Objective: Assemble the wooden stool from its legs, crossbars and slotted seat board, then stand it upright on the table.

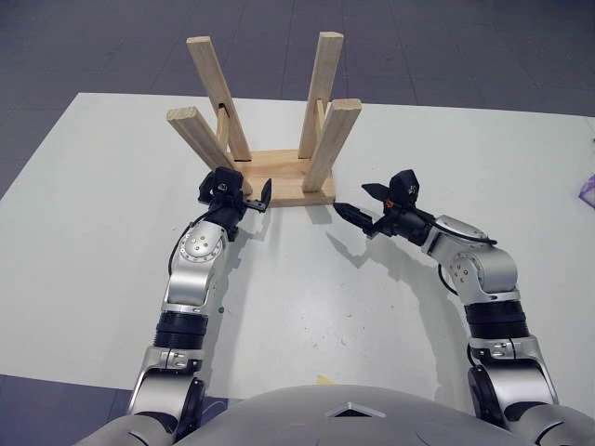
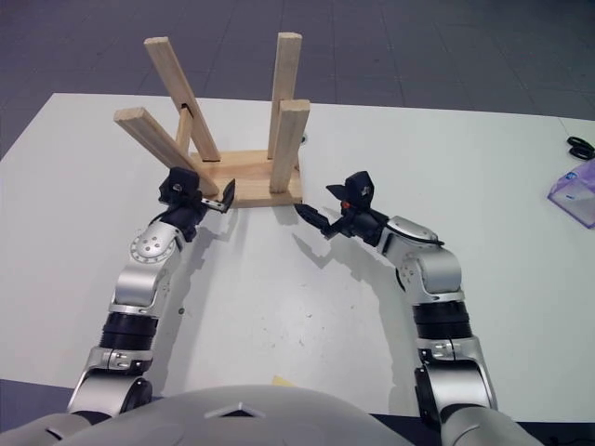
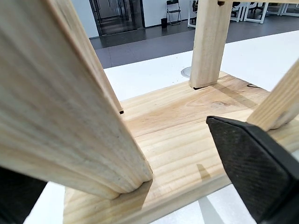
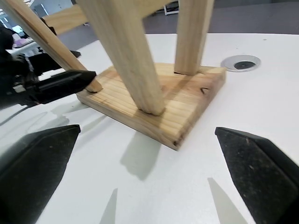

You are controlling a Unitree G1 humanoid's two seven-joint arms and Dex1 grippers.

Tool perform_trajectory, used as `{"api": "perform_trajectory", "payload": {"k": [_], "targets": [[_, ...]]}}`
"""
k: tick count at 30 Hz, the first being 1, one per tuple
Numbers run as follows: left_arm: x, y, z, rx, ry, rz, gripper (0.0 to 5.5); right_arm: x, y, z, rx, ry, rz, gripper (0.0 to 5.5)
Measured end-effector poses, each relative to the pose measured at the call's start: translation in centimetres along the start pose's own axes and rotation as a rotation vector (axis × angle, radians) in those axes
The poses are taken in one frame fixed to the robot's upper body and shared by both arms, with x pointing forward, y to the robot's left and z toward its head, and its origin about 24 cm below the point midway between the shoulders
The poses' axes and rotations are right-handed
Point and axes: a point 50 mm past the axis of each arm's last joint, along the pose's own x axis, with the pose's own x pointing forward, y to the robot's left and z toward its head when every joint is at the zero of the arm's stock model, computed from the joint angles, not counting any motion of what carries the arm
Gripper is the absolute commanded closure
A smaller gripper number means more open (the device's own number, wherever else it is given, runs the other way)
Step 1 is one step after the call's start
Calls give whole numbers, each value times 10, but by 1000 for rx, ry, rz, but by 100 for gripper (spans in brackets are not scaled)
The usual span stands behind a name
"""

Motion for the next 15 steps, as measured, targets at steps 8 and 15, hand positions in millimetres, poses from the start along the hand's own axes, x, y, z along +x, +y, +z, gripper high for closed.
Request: {"api": "perform_trajectory", "payload": {"k": [8, 15], "targets": [[-12, 14, 8, 57, -36, -215, 11, 13, -9, 14, -118, -51, 87, 10], [-10, 39, 18, 114, -32, -261, 11, -3, -46, 17, -143, -59, -107, 10]]}}
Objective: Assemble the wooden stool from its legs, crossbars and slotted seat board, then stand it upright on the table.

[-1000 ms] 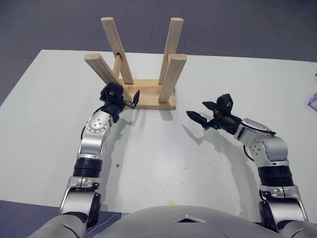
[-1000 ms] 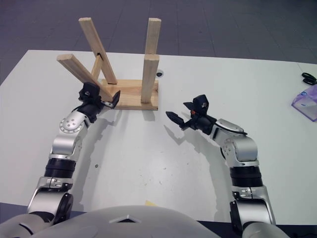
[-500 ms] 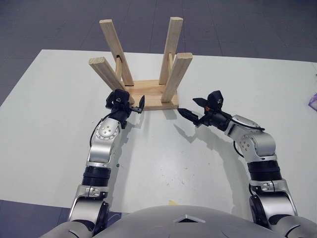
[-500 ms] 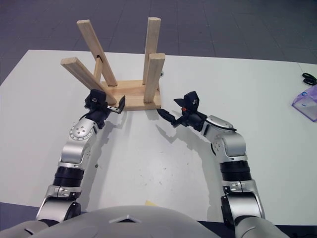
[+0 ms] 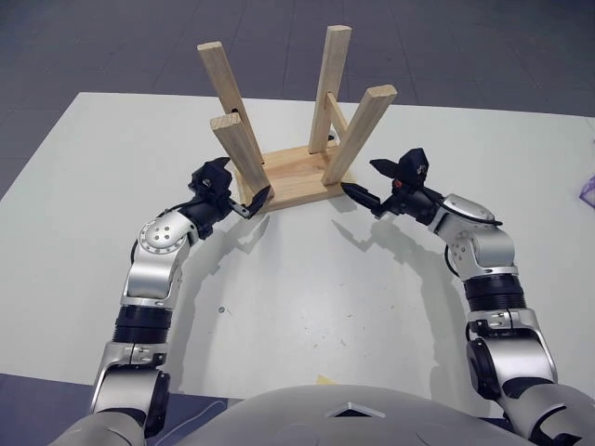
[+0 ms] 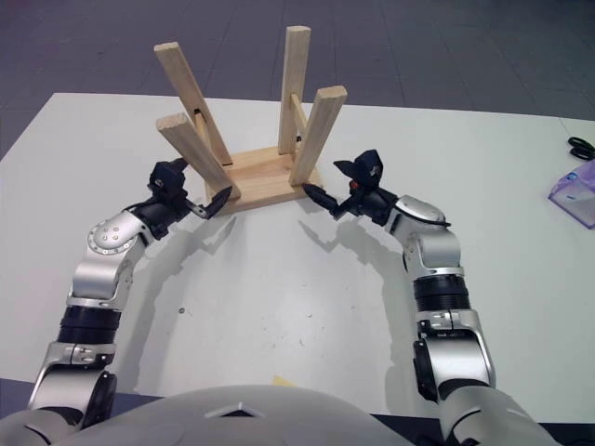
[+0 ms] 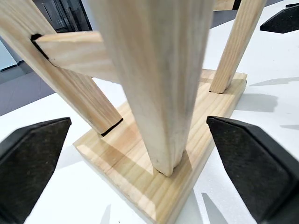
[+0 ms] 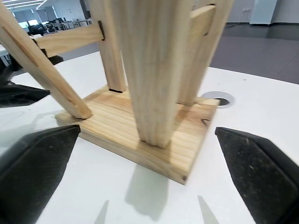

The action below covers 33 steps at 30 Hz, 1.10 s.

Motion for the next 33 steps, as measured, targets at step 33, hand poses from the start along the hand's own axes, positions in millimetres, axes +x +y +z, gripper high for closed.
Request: {"api": "perform_trajectory", "payload": {"k": [33], "targets": [[15, 14, -3, 167, 95, -312, 11, 7, 54, -10, 210, 7, 535, 10]]}}
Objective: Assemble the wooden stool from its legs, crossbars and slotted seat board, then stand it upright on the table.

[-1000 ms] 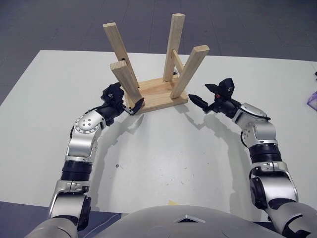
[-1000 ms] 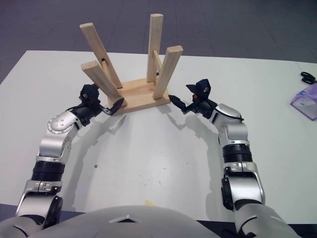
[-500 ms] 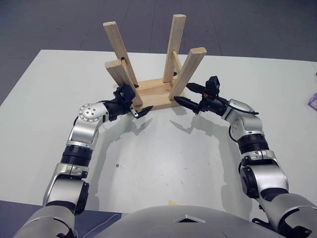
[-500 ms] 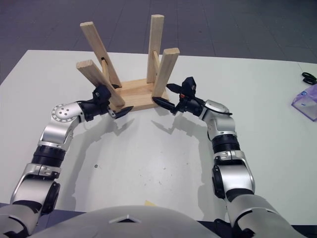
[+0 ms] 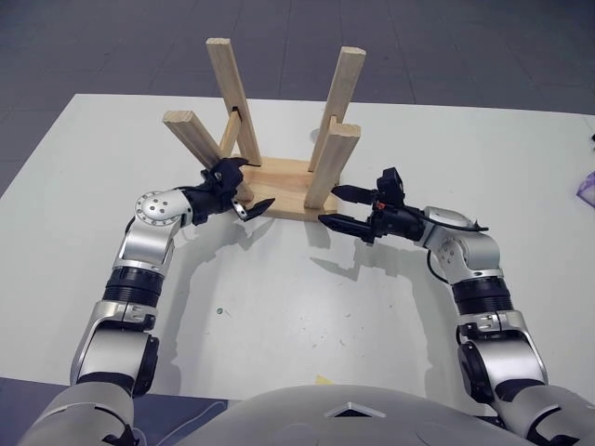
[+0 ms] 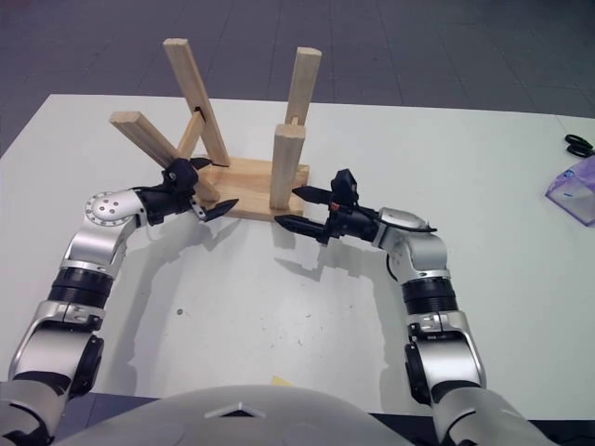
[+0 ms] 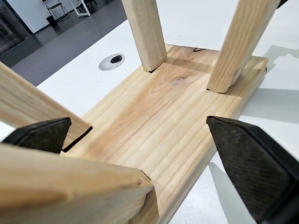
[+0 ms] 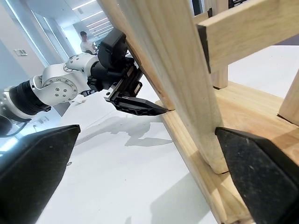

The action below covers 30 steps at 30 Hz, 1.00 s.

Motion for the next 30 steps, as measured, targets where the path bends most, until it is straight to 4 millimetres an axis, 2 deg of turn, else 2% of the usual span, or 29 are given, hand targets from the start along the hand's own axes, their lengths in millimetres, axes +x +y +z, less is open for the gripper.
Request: {"api": "perform_trajectory", "payload": {"k": [2, 8, 12, 14, 19, 23, 27, 30], "targets": [[-4, -7, 1, 27, -4, -11, 11, -3, 6, -1, 8, 11, 9, 10], [-20, -48, 8, 69, -28, -67, 11, -25, 19, 1, 36, 7, -24, 10], [-24, -60, 10, 65, -30, -42, 11, -28, 39, 12, -1, -50, 1, 10], [-27, -69, 11, 53, -31, -25, 11, -31, 46, 10, 9, -56, -13, 10], [-35, -85, 16, 22, -46, -25, 11, -36, 53, 10, -5, -83, -68, 10], [-42, -78, 21, -6, -73, -5, 11, -40, 51, 13, -49, -118, -125, 10], [-58, -50, 13, -43, -58, 46, 11, -42, 37, 10, -62, -117, -170, 10], [-61, -38, 7, -24, -47, 15, 11, -37, 25, 3, -63, -67, -147, 10]]}}
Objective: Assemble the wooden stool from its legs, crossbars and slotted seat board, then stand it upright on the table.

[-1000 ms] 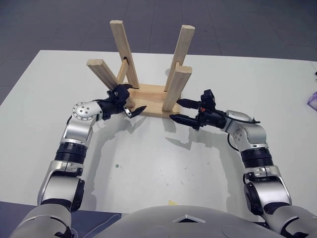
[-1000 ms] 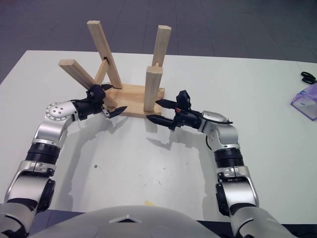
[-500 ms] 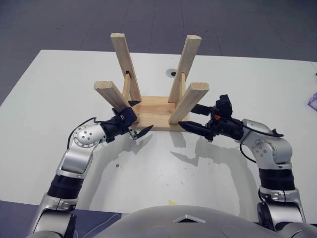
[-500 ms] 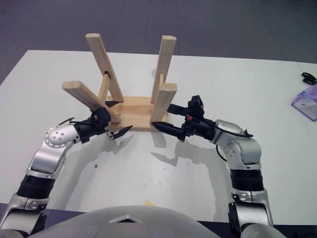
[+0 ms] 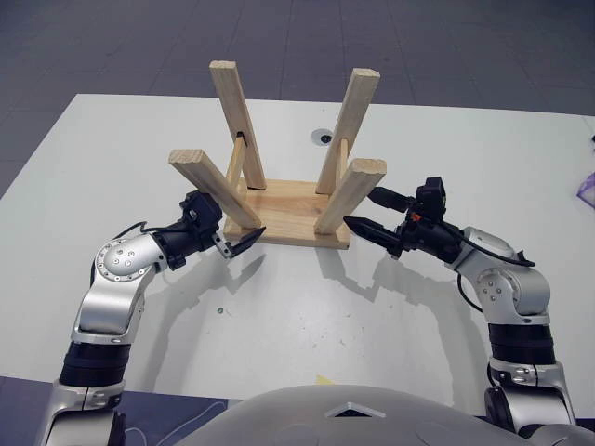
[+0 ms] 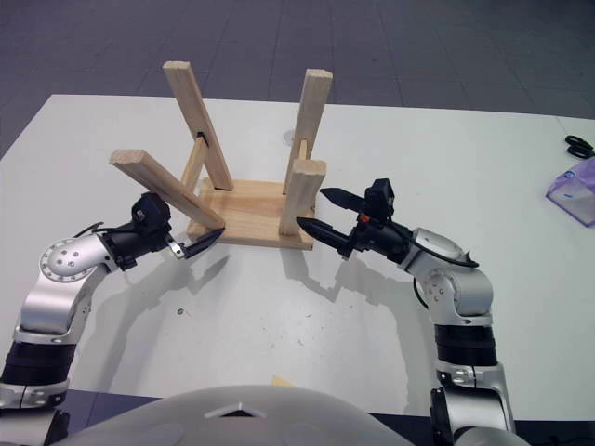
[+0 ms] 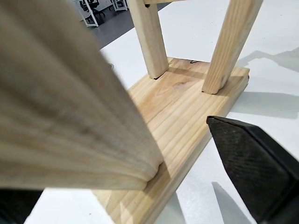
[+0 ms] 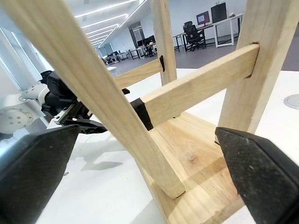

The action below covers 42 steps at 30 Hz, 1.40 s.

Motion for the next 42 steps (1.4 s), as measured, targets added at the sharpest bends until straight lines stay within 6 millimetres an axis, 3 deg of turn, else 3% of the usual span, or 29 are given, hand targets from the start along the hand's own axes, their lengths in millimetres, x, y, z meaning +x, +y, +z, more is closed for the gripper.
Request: {"api": "perform_trajectory", "payload": {"k": [6, 11, 14, 23, 31, 37, 42], "targets": [[8, 5, -5, 62, 6, -200, 11, 9, -13, -17, -48, 116, 58, 10], [20, 42, 0, 92, 14, -243, 11, 21, -20, -18, -87, 127, 85, 10], [26, 55, 2, 104, 16, -256, 11, 28, -18, -18, -100, 126, 113, 10], [20, 36, -14, 25, 42, -400, 11, 35, -16, -21, -102, 147, 147, 10], [14, 20, -1, -18, -30, -386, 11, 28, -15, -25, -96, 145, 115, 10], [-3, 37, -10, -102, 27, -319, 11, 22, -19, -22, -93, 168, 111, 10], [-8, 50, -5, -157, 31, -313, 11, 22, -21, -19, -102, 171, 111, 10]]}}
